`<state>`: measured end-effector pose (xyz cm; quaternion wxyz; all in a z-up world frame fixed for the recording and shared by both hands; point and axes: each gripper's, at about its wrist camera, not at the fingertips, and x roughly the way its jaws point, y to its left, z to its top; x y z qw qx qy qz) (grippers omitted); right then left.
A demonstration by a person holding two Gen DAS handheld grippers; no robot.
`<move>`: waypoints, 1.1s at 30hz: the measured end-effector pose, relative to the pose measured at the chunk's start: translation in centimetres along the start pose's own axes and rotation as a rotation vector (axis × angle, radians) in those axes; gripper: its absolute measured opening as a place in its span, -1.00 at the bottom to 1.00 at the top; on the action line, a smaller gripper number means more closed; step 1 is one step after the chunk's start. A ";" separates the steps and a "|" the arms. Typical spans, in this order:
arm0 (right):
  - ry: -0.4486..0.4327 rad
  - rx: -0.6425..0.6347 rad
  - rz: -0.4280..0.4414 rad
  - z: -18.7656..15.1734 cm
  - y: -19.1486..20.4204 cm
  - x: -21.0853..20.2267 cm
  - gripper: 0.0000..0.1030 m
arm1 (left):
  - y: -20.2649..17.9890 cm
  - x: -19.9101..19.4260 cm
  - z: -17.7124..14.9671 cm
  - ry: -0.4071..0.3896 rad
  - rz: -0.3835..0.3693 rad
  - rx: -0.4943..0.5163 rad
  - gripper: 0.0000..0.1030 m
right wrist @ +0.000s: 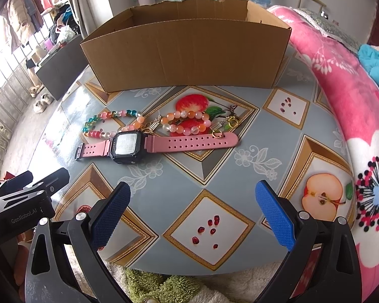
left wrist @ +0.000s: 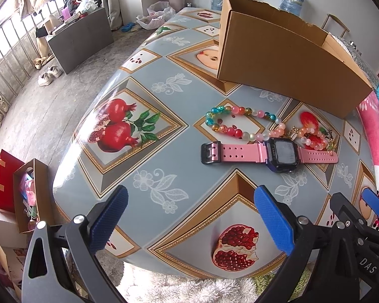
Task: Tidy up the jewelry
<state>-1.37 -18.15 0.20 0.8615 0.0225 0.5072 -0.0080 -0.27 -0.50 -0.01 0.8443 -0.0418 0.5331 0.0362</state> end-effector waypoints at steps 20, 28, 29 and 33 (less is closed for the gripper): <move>0.012 0.019 -0.007 0.0 -0.5 0.8 0.84 | -0.5 1.5 -0.3 0.042 0.001 0.024 0.89; 0.044 0.027 -0.020 -0.2 -0.5 2.1 0.84 | -0.8 3.0 -0.4 0.069 0.018 0.069 0.89; 0.050 0.028 -0.022 -0.3 -0.5 2.5 0.84 | -0.9 3.3 -0.5 0.076 0.025 0.079 0.89; 0.068 0.030 -0.019 -0.5 -0.4 3.3 0.84 | -1.2 4.0 -0.7 0.088 0.037 0.098 0.89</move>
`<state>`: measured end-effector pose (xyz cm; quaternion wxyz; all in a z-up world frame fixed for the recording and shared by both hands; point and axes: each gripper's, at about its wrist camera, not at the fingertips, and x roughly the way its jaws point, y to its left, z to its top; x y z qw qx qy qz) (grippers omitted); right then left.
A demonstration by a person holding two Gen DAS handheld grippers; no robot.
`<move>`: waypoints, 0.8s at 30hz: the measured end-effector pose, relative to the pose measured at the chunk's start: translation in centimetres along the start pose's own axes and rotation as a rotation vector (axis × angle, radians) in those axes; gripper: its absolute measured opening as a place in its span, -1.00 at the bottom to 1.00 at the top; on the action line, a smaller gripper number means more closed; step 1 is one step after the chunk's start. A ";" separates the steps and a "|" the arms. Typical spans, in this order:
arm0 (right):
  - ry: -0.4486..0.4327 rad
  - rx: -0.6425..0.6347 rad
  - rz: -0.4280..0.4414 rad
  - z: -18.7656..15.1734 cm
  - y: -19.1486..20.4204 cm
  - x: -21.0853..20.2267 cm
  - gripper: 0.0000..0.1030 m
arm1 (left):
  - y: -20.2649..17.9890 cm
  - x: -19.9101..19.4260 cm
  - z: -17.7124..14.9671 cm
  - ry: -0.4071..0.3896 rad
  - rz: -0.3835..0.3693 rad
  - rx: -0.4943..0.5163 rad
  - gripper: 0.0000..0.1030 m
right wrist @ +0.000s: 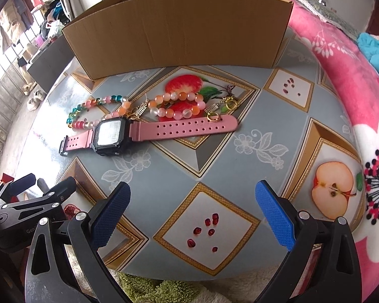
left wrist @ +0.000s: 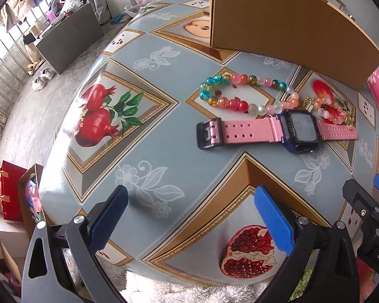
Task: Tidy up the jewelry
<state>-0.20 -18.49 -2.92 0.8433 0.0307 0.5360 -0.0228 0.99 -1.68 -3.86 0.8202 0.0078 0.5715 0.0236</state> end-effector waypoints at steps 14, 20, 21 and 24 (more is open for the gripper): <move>0.037 -0.043 -0.008 0.0 -0.6 1.9 0.84 | -0.2 0.4 0.3 -0.028 -0.011 -0.002 0.92; 0.021 -0.081 -0.029 -0.3 -0.2 1.9 0.84 | 0.7 0.8 0.2 -0.031 -0.028 0.020 0.92; 0.016 -0.087 -0.027 -0.4 -0.1 1.9 0.84 | 0.6 0.9 0.2 -0.037 -0.028 0.026 0.92; 0.007 -0.098 -0.015 -0.4 -0.3 1.8 0.85 | 0.5 1.0 0.2 -0.052 -0.032 0.038 0.92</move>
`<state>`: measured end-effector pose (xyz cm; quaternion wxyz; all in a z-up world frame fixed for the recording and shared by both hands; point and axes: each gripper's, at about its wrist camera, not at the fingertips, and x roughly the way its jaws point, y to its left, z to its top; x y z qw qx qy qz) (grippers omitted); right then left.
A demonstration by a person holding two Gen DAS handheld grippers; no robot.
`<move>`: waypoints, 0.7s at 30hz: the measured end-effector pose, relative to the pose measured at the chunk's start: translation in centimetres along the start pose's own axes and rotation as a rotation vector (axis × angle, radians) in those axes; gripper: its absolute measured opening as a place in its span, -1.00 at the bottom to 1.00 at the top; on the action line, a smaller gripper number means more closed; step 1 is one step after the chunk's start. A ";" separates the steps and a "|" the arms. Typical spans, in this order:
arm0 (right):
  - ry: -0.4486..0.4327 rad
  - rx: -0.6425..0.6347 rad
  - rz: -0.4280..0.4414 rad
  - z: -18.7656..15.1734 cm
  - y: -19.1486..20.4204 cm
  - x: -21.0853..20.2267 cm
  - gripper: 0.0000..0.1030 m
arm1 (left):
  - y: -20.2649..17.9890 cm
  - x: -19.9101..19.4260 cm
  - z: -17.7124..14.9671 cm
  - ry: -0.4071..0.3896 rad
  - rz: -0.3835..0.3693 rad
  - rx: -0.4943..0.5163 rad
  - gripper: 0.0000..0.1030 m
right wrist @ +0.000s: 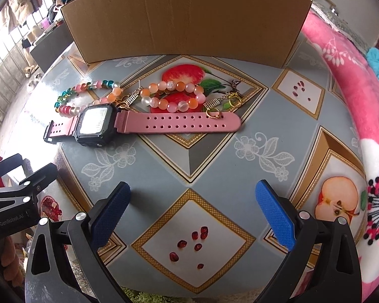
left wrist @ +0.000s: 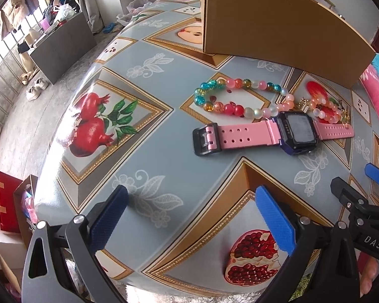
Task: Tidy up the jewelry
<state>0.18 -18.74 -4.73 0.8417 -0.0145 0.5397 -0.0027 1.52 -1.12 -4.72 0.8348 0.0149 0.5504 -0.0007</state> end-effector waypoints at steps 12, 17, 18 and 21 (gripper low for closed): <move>-0.189 -0.168 0.184 0.6 -0.8 -2.4 0.84 | 0.9 -0.5 0.3 -0.086 -0.042 0.048 0.88; -0.228 -0.375 0.331 2.2 2.3 -2.8 0.60 | 2.1 -1.3 1.0 -0.170 -0.052 0.040 0.61; -0.224 -0.407 0.350 2.4 2.8 -2.6 0.51 | 2.4 -1.5 1.2 -0.182 -0.055 0.038 0.53; -0.221 -0.544 0.364 3.2 5.6 -2.0 0.40 | 2.8 -2.1 1.6 -0.238 -0.061 0.035 0.35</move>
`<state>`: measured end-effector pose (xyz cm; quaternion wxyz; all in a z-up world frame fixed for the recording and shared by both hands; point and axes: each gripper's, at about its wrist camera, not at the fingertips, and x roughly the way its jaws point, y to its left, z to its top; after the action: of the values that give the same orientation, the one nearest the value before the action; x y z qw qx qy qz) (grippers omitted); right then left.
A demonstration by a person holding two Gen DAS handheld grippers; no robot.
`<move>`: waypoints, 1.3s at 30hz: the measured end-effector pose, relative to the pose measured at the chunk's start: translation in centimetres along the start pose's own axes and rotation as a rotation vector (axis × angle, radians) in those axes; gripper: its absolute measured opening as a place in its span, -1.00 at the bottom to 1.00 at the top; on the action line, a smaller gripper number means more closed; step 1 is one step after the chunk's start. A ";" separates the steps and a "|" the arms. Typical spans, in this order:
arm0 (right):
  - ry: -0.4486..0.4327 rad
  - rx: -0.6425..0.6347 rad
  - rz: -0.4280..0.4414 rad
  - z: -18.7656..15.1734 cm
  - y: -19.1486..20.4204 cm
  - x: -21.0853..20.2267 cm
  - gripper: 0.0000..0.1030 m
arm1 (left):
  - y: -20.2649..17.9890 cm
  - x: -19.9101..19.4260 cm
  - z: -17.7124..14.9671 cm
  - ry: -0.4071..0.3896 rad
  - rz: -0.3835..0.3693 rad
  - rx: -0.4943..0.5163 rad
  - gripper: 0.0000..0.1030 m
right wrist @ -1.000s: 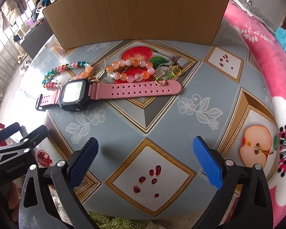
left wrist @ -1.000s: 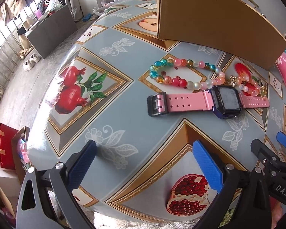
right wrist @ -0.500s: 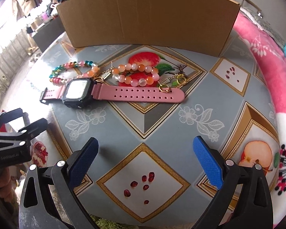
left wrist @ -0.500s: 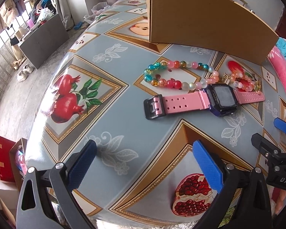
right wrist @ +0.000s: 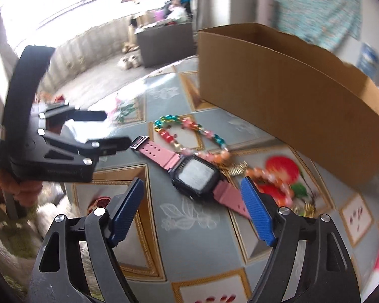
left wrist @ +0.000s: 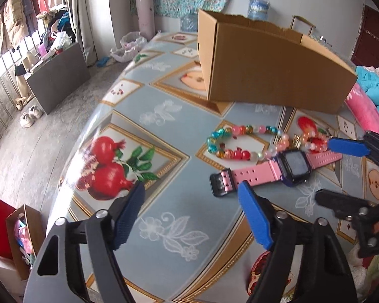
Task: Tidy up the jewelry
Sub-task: 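Grasp the pink-strapped watch face with the right tool while the left tool approaches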
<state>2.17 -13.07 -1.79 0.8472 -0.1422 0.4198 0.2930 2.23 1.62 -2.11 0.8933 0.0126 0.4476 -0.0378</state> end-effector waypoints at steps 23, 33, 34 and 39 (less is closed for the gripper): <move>0.215 -0.185 0.136 1.4 -1.0 5.1 -0.03 | -3.2 -1.9 -2.2 -0.043 -0.150 0.235 -0.39; 0.299 0.000 0.344 0.8 -4.6 3.9 -0.03 | -7.4 -2.5 -4.8 -0.047 -0.078 0.450 -0.31; 0.313 0.033 0.380 0.9 -5.4 4.1 -0.03 | -7.9 -2.3 -5.0 -0.044 -0.064 0.477 -0.27; 0.359 0.101 0.470 1.5 -6.8 4.1 -0.04 | -9.7 -1.0 -5.3 -0.065 0.011 0.629 -0.25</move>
<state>9.20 -16.13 -4.20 0.6745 -0.0485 0.5983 0.4299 -3.37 -7.71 -4.37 0.8597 0.2893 0.3851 -0.1701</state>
